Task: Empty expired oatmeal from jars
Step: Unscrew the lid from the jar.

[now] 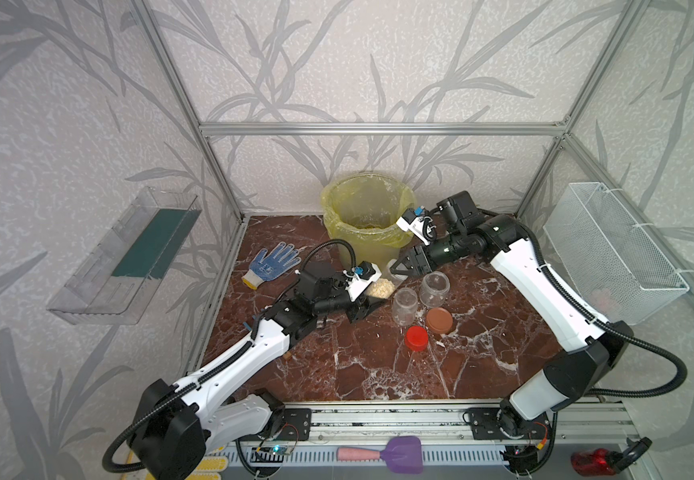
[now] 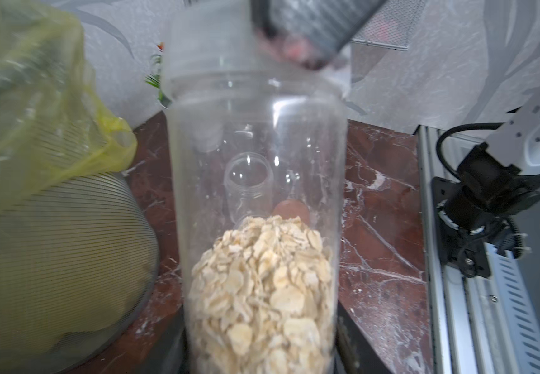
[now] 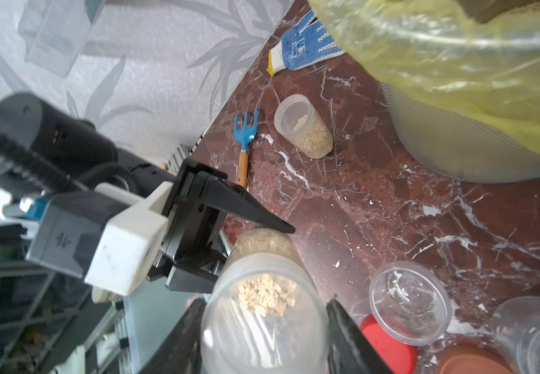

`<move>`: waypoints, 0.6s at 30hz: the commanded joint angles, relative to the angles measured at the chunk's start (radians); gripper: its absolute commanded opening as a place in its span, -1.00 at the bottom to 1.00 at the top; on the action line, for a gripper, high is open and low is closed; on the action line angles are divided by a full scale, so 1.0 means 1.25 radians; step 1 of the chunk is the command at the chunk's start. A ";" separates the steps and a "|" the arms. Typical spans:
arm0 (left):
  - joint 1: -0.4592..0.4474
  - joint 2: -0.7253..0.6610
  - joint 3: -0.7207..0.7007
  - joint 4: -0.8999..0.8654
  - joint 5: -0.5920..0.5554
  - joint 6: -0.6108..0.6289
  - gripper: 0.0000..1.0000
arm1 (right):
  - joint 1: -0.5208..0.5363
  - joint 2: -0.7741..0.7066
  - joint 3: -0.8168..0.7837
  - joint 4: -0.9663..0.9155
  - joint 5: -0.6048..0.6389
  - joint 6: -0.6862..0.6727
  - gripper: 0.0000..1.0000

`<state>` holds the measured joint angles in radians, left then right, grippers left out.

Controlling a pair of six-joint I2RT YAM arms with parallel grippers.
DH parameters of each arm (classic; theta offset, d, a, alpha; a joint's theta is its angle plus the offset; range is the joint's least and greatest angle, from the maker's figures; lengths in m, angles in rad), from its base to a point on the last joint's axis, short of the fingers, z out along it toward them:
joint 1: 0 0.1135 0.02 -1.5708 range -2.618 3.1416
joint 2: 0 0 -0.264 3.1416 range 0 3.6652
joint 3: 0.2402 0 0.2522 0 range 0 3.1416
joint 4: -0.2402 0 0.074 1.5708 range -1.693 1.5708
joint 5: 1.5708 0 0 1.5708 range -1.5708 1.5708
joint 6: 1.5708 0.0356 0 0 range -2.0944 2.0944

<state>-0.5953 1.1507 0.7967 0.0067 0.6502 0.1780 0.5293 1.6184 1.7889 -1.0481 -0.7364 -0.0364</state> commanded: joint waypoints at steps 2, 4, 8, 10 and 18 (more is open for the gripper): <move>0.011 0.009 -0.017 0.087 0.091 -0.049 -1.00 | 0.013 -0.004 0.041 -0.138 -0.166 -0.352 -1.00; 0.027 0.012 -0.040 0.116 0.095 -0.064 -1.00 | 0.011 -0.030 0.032 -0.166 -0.149 -0.474 -1.00; 0.037 0.020 -0.072 0.132 0.056 -0.070 -1.00 | 0.004 -0.072 -0.004 -0.137 -0.059 -0.556 -1.00; 0.040 0.010 -0.093 0.141 0.040 -0.072 -1.00 | 0.001 -0.074 0.015 -0.151 -0.039 -0.580 -1.00; 0.055 -0.011 -0.144 0.128 -0.006 -0.069 -1.00 | 0.028 -0.060 0.100 -0.246 0.019 -0.707 -1.00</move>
<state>-0.5777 1.1313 0.6632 0.2665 0.7712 0.1528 0.5533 1.5871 1.8565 -1.2285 -0.7090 -0.7616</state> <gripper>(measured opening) 0.499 0.544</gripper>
